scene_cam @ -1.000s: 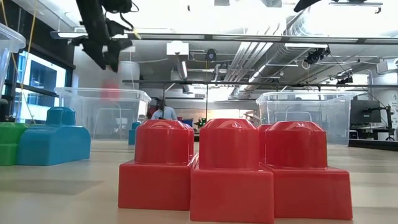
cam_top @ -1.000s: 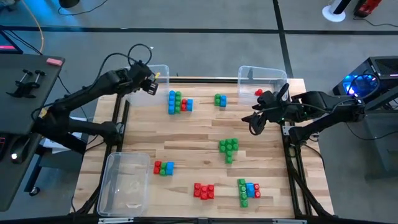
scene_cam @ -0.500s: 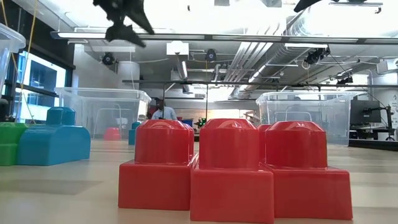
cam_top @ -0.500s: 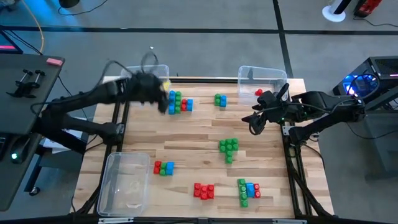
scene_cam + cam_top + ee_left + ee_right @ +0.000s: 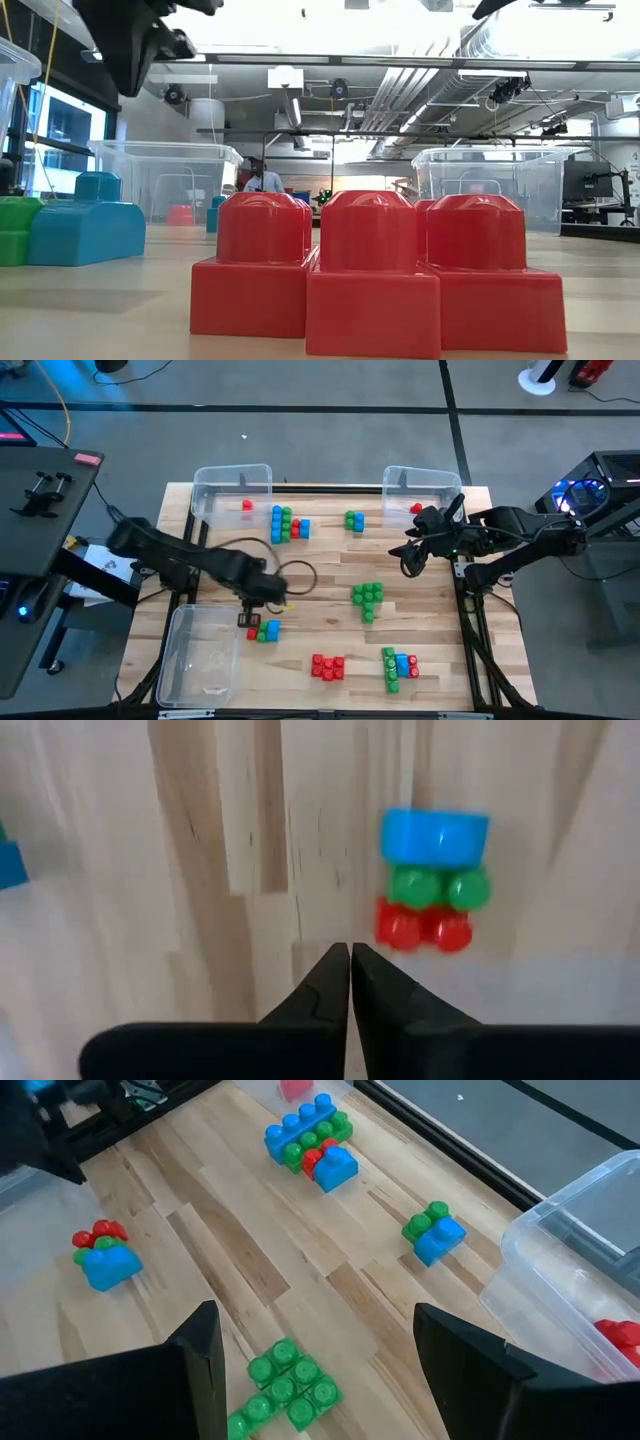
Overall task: Sort blocks
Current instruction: Put the red game piece into the top left transparent bin
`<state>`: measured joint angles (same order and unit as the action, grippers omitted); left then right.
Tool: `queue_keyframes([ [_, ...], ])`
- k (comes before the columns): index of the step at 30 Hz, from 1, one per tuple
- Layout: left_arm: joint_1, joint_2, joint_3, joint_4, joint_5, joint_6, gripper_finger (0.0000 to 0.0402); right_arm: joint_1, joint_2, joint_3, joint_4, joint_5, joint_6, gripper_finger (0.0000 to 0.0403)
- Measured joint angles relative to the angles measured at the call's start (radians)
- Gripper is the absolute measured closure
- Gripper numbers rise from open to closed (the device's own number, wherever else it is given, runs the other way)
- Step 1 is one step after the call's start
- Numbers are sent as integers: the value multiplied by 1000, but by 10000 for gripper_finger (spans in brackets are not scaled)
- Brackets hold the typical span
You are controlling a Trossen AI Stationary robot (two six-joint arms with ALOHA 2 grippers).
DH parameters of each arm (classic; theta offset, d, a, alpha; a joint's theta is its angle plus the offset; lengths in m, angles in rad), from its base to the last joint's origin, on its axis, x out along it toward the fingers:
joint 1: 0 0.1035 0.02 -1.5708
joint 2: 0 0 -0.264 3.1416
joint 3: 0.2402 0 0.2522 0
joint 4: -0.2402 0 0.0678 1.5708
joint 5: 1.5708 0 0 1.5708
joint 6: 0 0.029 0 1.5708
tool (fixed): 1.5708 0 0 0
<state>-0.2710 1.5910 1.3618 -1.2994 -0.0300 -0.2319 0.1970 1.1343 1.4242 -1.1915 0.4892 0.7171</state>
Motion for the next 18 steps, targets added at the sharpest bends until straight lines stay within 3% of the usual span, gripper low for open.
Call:
queue_keyframes([
  [4, 31, 169, 160, -174, 61, 66, 401, 0, 0, 0, 0, 6, 0, 194],
  [7, 42, 261, 217, -212, 166, 69, 401, 0, 3, 0, 0, 5, 0, 194],
  [12, 38, 375, 225, -252, 290, 93, 401, 0, 14, 0, 0, 5, -4, 194],
  [18, 20, 470, 224, -272, 292, 123, 401, -1, 42, 0, 0, 6, -41, 194],
])
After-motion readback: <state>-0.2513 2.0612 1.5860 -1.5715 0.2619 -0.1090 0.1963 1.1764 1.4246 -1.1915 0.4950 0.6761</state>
